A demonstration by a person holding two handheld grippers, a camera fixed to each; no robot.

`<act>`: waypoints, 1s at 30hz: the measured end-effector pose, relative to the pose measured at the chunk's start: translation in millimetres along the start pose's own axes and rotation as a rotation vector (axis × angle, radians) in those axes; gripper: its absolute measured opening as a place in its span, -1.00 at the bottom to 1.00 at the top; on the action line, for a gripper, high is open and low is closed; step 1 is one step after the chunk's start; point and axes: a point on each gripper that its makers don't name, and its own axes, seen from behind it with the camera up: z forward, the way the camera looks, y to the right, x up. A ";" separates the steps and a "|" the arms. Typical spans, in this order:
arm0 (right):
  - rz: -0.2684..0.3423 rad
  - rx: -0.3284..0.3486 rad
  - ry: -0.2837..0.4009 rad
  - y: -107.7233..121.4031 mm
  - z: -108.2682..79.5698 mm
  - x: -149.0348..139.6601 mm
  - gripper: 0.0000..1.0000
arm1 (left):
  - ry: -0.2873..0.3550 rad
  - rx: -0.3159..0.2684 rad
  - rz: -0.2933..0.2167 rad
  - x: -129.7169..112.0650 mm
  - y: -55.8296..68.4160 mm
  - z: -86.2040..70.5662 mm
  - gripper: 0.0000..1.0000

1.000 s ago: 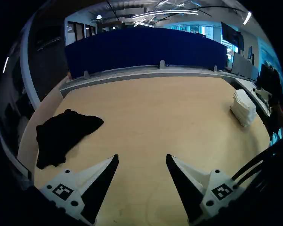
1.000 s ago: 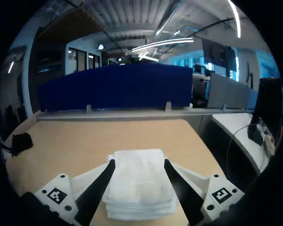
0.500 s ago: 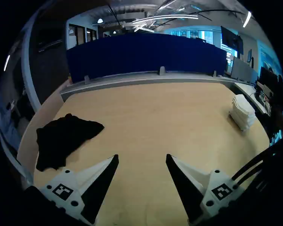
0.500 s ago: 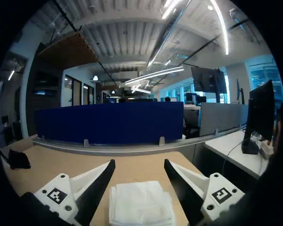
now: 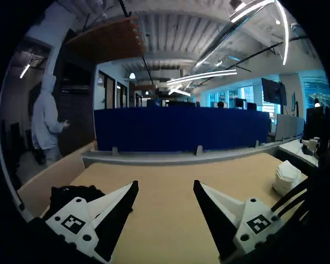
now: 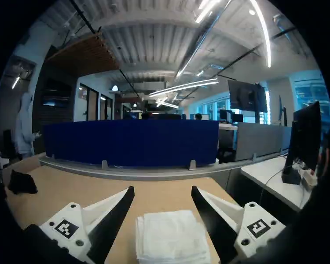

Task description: Fold towel

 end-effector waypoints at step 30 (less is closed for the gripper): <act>-0.037 0.069 0.058 -141.8 1.3 29.5 1.00 | 0.119 -0.014 -0.018 32.7 -12.0 36.2 0.86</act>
